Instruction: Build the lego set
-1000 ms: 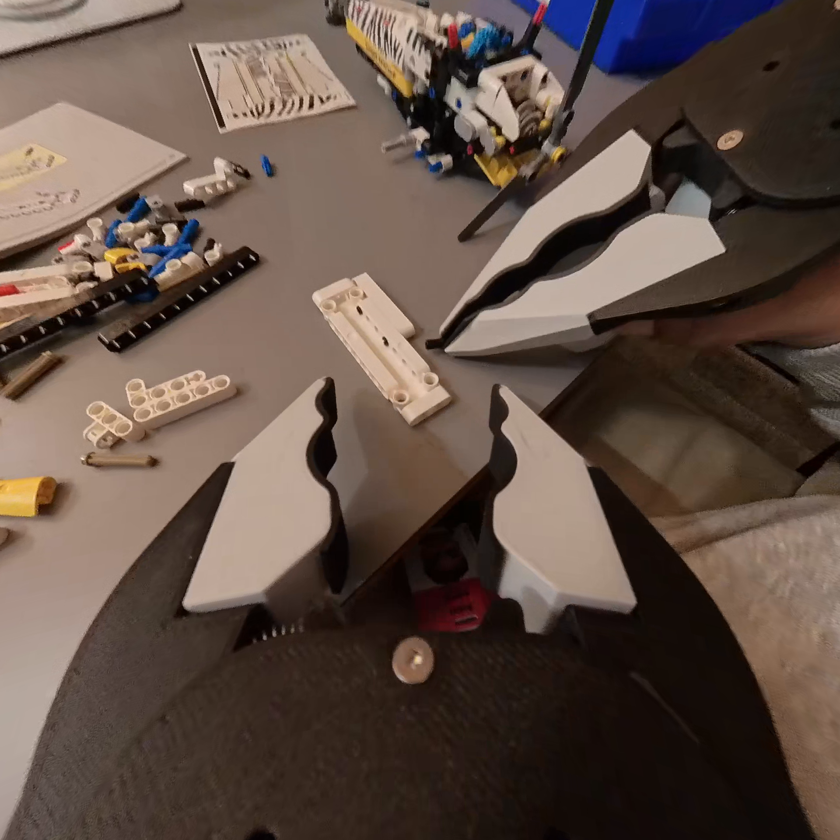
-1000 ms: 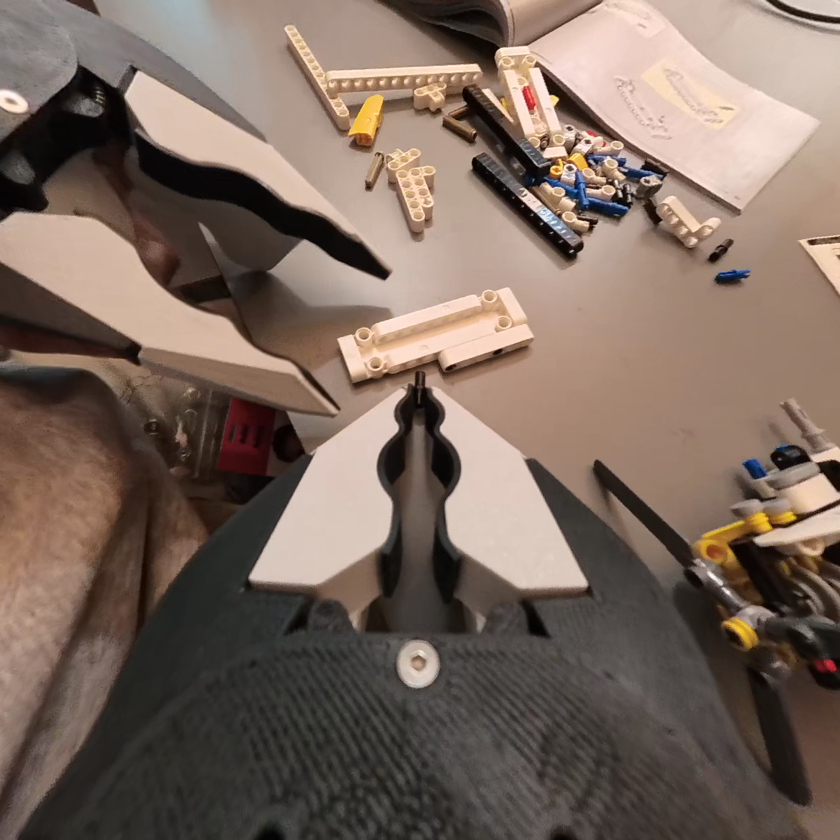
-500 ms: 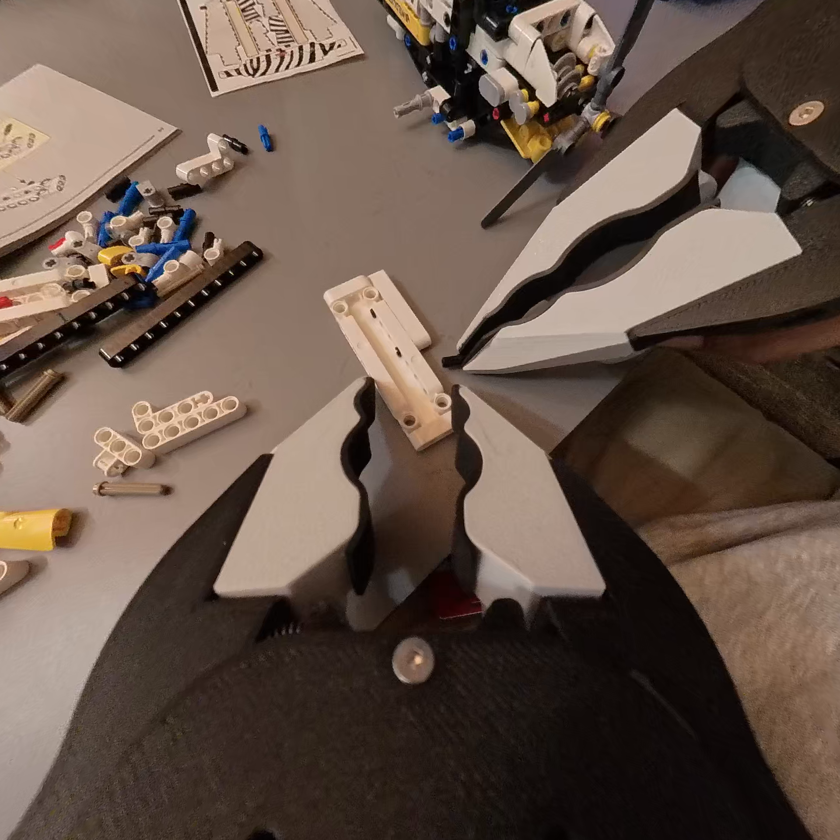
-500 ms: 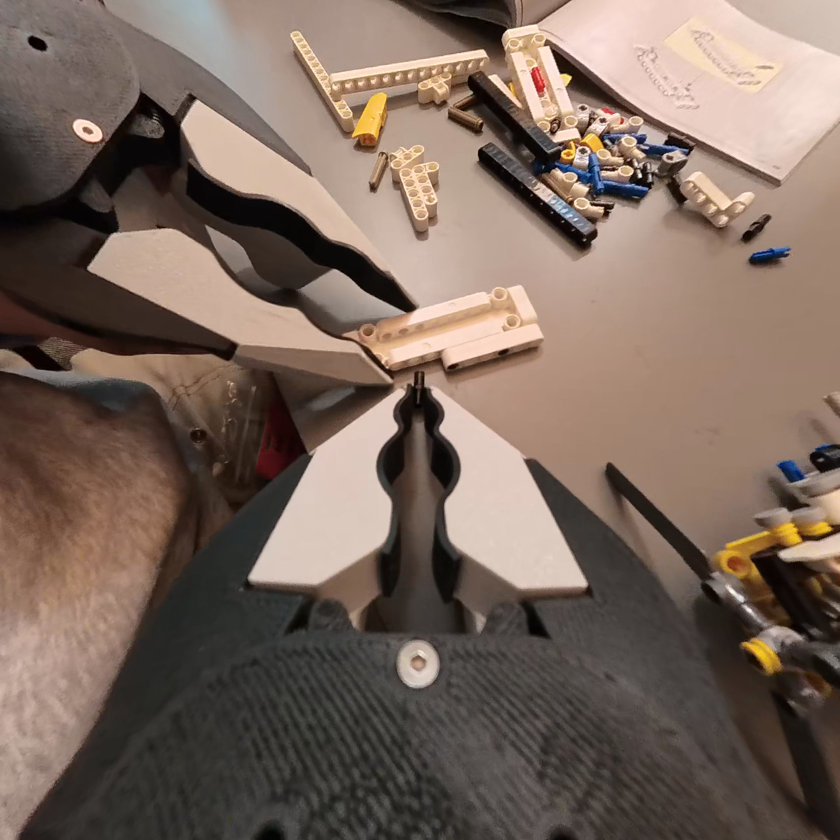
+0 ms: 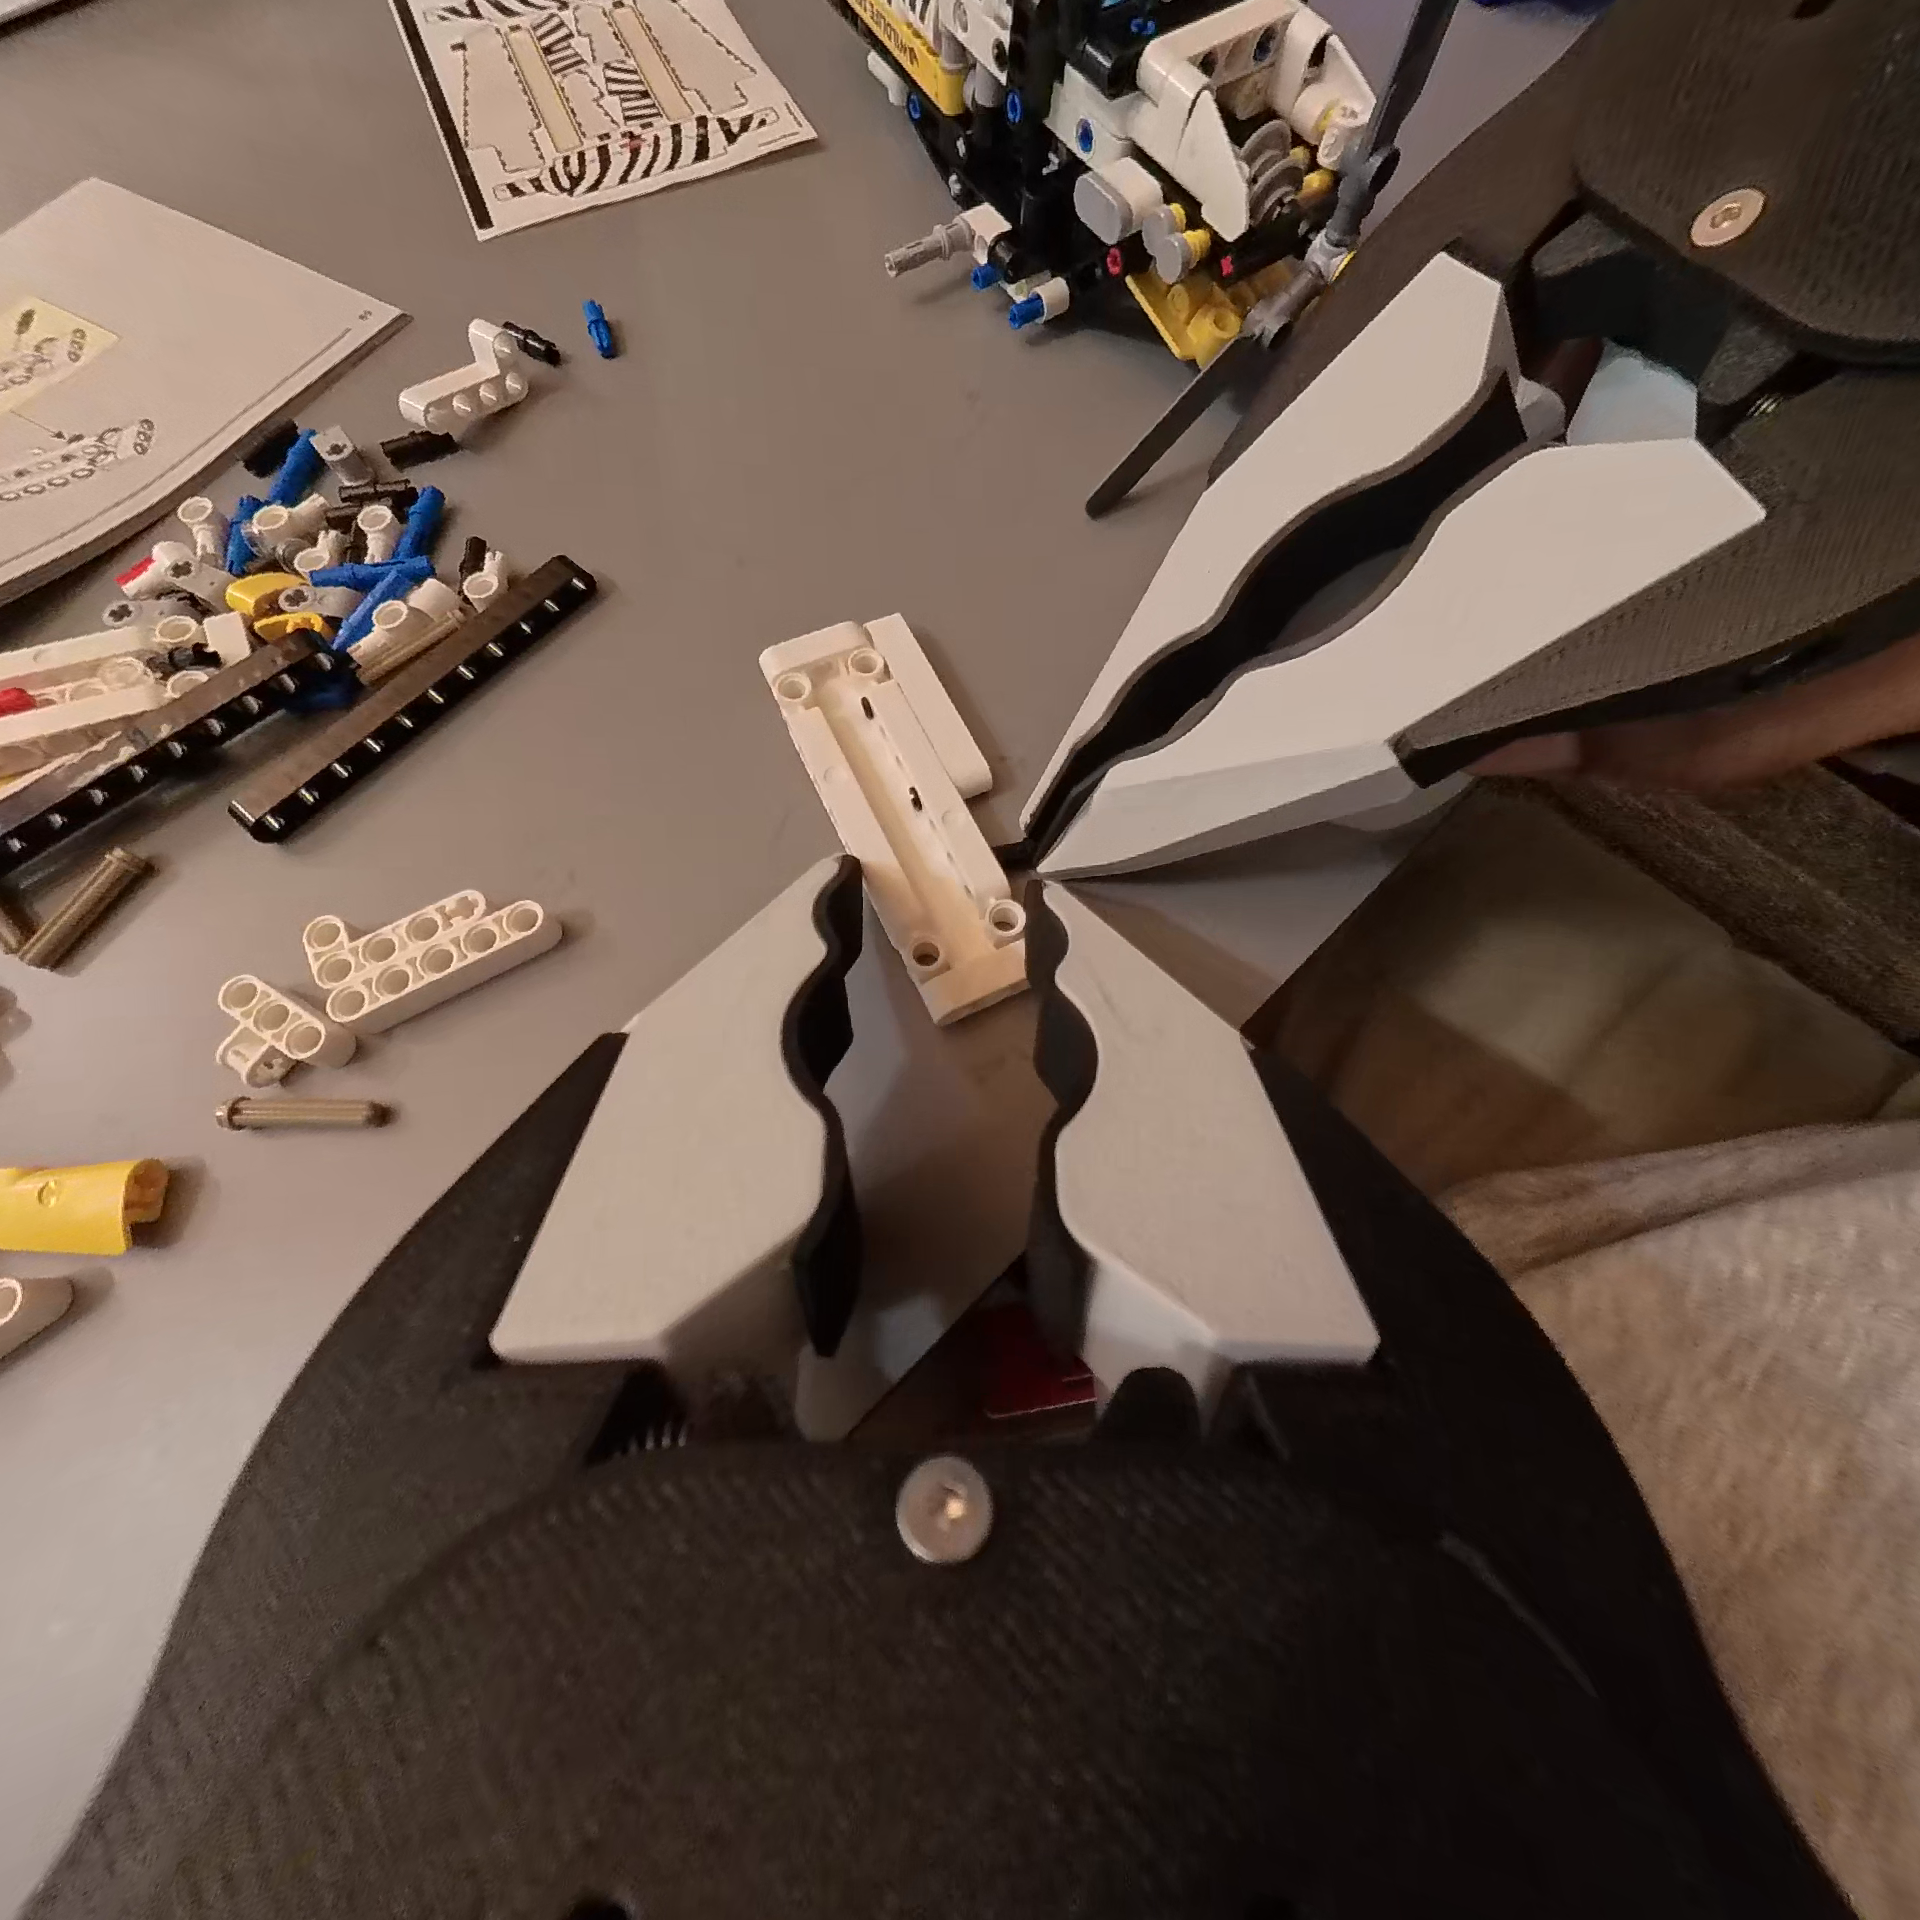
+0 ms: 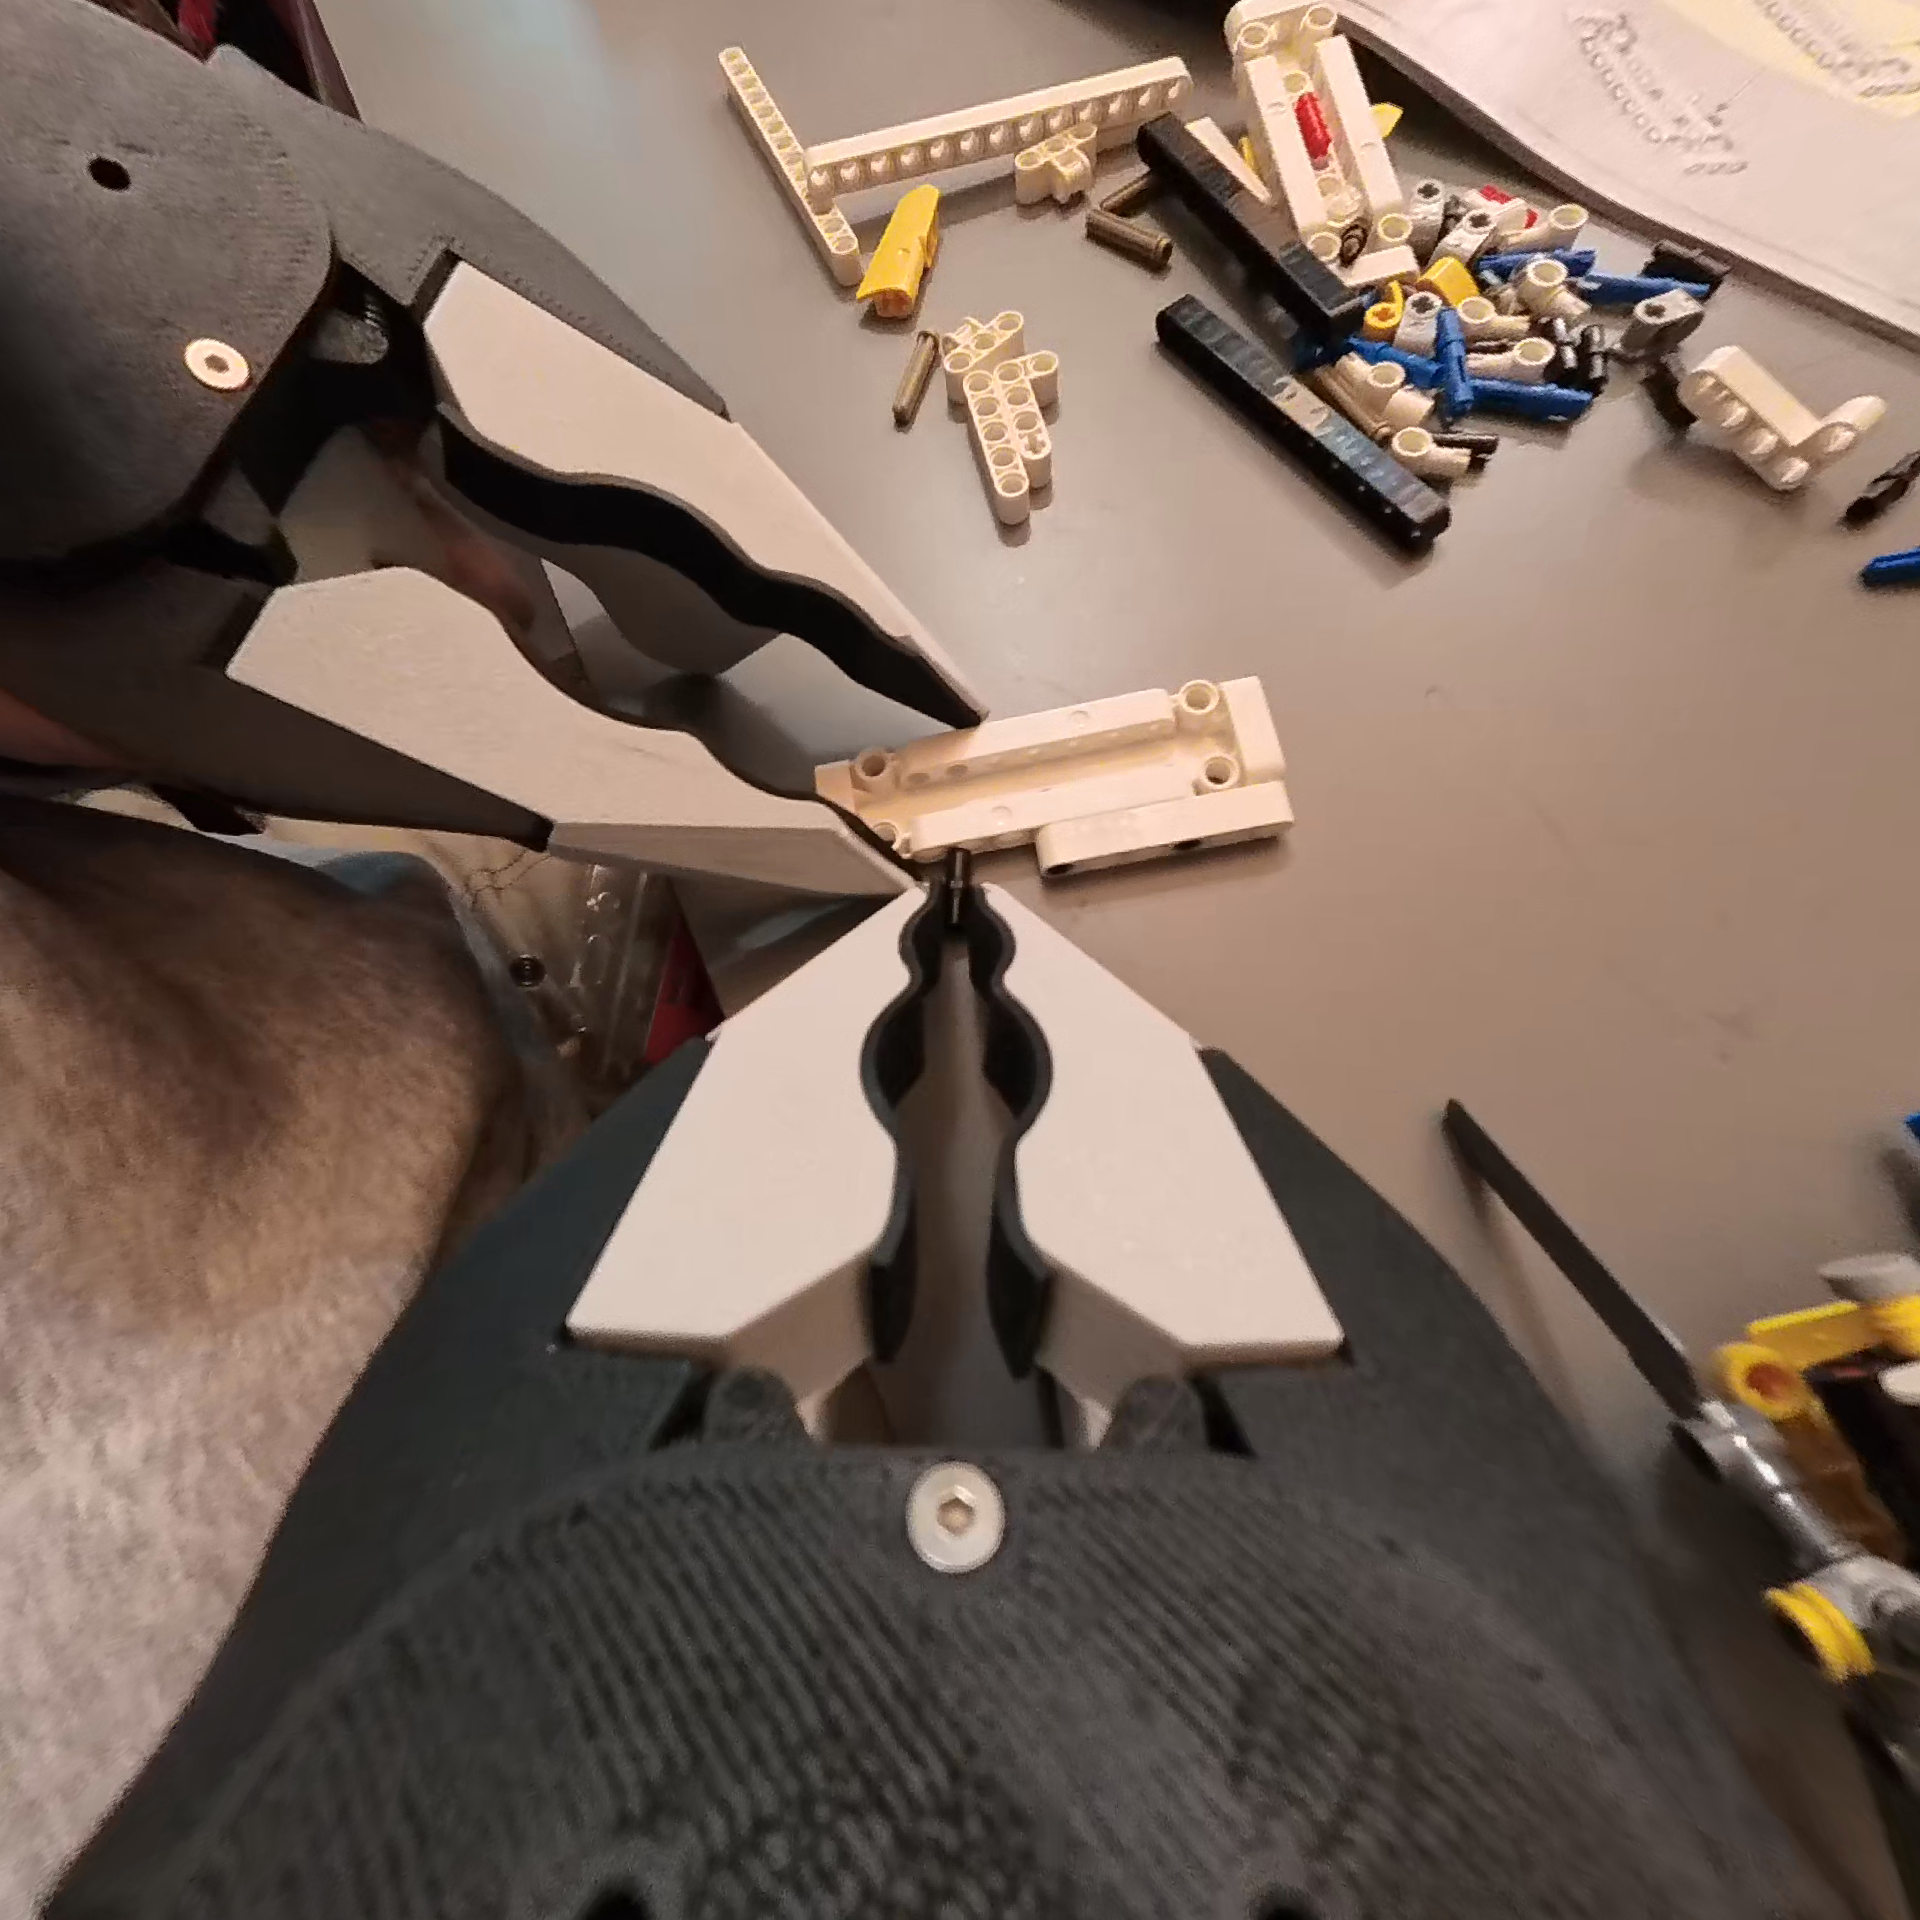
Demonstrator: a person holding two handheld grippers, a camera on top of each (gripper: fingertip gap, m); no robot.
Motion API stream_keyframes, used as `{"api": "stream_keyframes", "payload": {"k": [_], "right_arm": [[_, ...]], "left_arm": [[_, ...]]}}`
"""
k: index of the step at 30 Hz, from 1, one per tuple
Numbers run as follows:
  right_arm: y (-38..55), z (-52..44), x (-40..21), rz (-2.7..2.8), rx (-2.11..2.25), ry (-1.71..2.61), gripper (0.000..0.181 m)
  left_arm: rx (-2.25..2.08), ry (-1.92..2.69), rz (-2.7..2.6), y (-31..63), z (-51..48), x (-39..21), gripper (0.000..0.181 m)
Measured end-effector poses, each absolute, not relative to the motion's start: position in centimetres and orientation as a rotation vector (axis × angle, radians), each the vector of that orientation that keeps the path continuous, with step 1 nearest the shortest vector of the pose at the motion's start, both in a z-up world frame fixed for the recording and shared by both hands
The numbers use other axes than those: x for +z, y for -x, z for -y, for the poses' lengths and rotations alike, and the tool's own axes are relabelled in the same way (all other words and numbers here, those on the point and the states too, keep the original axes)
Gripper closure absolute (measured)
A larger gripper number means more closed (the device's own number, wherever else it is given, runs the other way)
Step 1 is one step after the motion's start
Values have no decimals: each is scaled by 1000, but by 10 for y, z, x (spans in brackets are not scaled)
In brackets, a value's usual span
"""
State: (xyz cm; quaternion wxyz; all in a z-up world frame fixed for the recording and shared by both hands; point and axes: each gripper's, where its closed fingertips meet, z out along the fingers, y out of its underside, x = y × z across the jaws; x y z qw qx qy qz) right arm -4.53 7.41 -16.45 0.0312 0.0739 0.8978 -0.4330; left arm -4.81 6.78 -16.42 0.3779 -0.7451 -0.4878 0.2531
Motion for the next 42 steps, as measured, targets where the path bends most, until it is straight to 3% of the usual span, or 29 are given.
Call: {"api": "stream_keyframes", "payload": {"k": [5,10,14,16,42], "right_arm": [[45,-74,-165,-2792,-1338,-212,179],[46,-72,-164,-2791,-1350,-224,179],[42,-66,-164,-2770,-1358,-230,179],[43,-63,-164,-2794,-1367,-237,179],[47,-59,-165,-2799,-1361,-363,179]], "left_arm": [[601,1911,1248,43,-64,-164,151],[627,1883,1313,42,-44,-165,140],[623,1896,1315,40,-43,-165,147],[604,1895,1308,39,-46,-165,159],[605,1963,1277,42,-47,-167,157]]}}
